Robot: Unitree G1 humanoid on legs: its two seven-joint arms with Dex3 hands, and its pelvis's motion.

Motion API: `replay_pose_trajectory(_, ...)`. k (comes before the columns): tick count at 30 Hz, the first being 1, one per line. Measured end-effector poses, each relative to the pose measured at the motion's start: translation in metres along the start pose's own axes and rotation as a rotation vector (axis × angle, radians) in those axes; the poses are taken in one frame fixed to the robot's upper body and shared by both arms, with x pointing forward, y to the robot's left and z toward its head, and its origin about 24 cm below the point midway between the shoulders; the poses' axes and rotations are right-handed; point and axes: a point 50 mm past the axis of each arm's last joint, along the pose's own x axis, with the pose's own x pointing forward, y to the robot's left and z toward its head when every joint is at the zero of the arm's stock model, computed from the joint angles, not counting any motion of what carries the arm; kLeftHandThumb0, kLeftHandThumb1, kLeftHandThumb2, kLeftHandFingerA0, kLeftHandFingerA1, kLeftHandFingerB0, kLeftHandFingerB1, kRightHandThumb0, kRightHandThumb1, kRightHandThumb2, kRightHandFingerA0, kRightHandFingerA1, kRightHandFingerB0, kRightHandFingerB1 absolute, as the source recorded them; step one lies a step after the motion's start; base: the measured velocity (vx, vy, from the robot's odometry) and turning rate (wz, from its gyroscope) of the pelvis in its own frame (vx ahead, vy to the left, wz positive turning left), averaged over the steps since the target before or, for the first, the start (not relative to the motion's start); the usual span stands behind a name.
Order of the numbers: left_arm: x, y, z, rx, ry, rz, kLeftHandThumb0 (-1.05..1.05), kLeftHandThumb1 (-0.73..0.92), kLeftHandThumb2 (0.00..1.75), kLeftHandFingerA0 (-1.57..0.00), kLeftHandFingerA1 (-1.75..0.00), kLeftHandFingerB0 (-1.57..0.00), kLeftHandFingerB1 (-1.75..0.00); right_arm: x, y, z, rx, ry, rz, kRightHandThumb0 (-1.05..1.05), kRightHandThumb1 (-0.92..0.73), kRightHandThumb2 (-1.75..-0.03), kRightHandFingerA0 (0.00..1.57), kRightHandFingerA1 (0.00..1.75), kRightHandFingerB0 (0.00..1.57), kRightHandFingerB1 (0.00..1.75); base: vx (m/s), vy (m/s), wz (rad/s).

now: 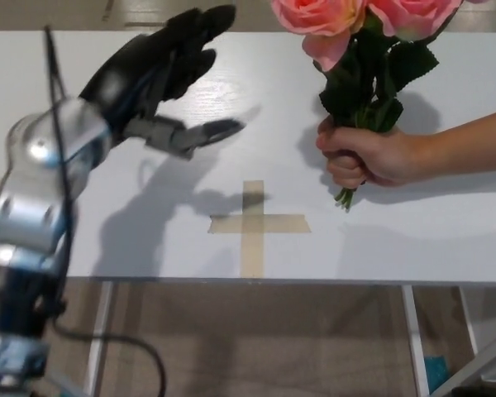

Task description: Use the left hand to pick up the rose and passes it to a human.

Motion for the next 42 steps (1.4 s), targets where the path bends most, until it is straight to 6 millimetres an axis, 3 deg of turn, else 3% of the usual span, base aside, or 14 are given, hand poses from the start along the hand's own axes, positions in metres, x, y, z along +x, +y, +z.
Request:
replay_pose_trajectory(5, -0.038, 0.006, -0.003, 0.016, -0.031, 0.042, -0.59, 0.34, 0.79, 0.00, -0.21, 0.00, -0.22, 0.000, 0.001, -0.004, -0.008, 0.010, 0.003, -0.59, -0.60, -0.96, 0.54, 0.64, 0.43, 0.53, 0.00, 0.000, 0.00)
replay_pose_trajectory(6, -0.045, 0.007, -0.003, 0.018, -0.038, 0.050, -0.71, 0.45, 0.55, -0.03, -0.25, 0.00, -0.25, -0.001, 0.001, -0.005, -0.009, 0.013, 0.003, -0.57, -0.73, -0.62, 0.59, 0.55, 0.52, 0.37, 0.00, 0.000, 0.00)
replay_pose_trajectory(8, -0.062, 0.010, 0.000, 0.029, -0.055, 0.069, -0.59, 0.36, 0.78, -0.02, -0.23, -0.01, -0.21, -0.001, 0.002, -0.006, -0.013, 0.015, 0.005, -0.57, -0.73, -0.62, 0.59, 0.55, 0.54, 0.39, 0.00, 0.000, 0.00)
replay_pose_trajectory(16, -0.138, 0.008, -0.002, 0.025, -0.055, 0.125, -0.59, 0.35, 0.78, -0.02, -0.26, -0.02, -0.24, -0.001, 0.003, -0.013, -0.021, 0.033, 0.002, -0.57, -0.73, -0.62, 0.57, 0.50, 0.48, 0.35, 0.00, 0.000, 0.00)
replay_pose_trajectory(17, -0.148, 0.006, -0.004, 0.020, -0.044, 0.126, -0.59, 0.35, 0.78, -0.02, -0.27, -0.02, -0.24, -0.002, 0.003, -0.015, -0.021, 0.037, 0.001, -0.62, -0.60, -0.95, 0.51, 0.60, 0.36, 0.50, 0.00, 0.000, 0.00)
replay_pose_trajectory(18, -0.155, 0.005, -0.005, 0.015, -0.035, 0.126, -0.59, 0.35, 0.78, -0.02, -0.27, -0.02, -0.25, -0.002, 0.003, -0.016, -0.022, 0.040, 0.001, -0.58, -0.73, -0.63, 0.56, 0.48, 0.38, 0.32, 0.00, 0.000, 0.00)
replay_pose_trajectory(19, -0.164, 0.002, -0.007, 0.007, -0.022, 0.124, -0.59, 0.35, 0.78, -0.02, -0.28, -0.02, -0.25, -0.002, 0.003, -0.017, -0.022, 0.043, -0.001, -0.58, -0.73, -0.62, 0.56, 0.47, 0.35, 0.32, 0.00, 0.000, 0.00)
replay_pose_trajectory(21, -0.179, -0.002, -0.011, -0.009, 0.007, 0.120, -0.59, 0.36, 0.78, -0.02, -0.28, -0.02, -0.25, -0.002, 0.003, -0.019, -0.023, 0.047, -0.004, -0.64, -0.60, -0.92, 0.50, 0.58, 0.23, 0.45, 0.00, 0.000, 0.00)
replay_pose_trajectory(23, -0.197, -0.009, -0.018, -0.038, 0.053, 0.111, -0.58, 0.36, 0.78, -0.03, -0.29, -0.02, -0.26, -0.003, 0.004, -0.022, -0.022, 0.053, -0.009, -0.57, -0.73, -0.63, 0.56, 0.46, 0.29, 0.30, 0.00, 0.000, 0.00)
replay_pose_trajectory(30, -0.248, -0.030, -0.059, -0.190, 0.228, 0.124, -0.32, 0.19, 0.81, 0.00, -0.48, 0.00, -0.47, -0.006, 0.008, -0.042, -0.014, 0.094, -0.040, -0.56, -0.74, -0.62, 0.55, 0.46, 0.14, 0.26, 0.00, 0.000, 0.00)
replay_pose_trajectory(37, -0.279, -0.047, -0.119, -0.349, 0.418, 0.245, -0.54, 0.47, 0.54, -0.30, -0.33, -0.26, -0.29, -0.009, 0.009, -0.052, -0.009, 0.115, -0.067, -0.56, -0.75, -0.63, 0.54, 0.47, 0.12, 0.26, 0.00, 0.000, 0.00)
replay_pose_trajectory(38, -0.282, -0.049, -0.125, -0.361, 0.438, 0.261, -0.47, 0.48, 0.55, -0.44, -0.36, -0.43, -0.34, -0.009, 0.009, -0.053, -0.009, 0.116, -0.070, -0.63, -0.62, -0.90, 0.48, 0.58, 0.08, 0.35, 0.00, 0.000, 0.00)
replay_pose_trajectory(39, -0.283, -0.051, -0.130, -0.368, 0.455, 0.276, -0.46, 0.49, 0.55, -0.49, -0.37, -0.49, -0.36, -0.009, 0.009, -0.053, -0.010, 0.117, -0.072, -0.57, -0.76, -0.62, 0.54, 0.47, 0.10, 0.26, 0.00, 0.000, 0.00)
replay_pose_trajectory(42, -0.288, -0.056, -0.155, -0.403, 0.543, 0.338, -0.46, 0.49, 0.55, -0.49, -0.37, -0.49, -0.36, -0.009, 0.009, -0.054, -0.010, 0.119, -0.076, -0.57, -0.76, -0.62, 0.54, 0.47, 0.10, 0.26, 0.00, 0.000, 0.00)
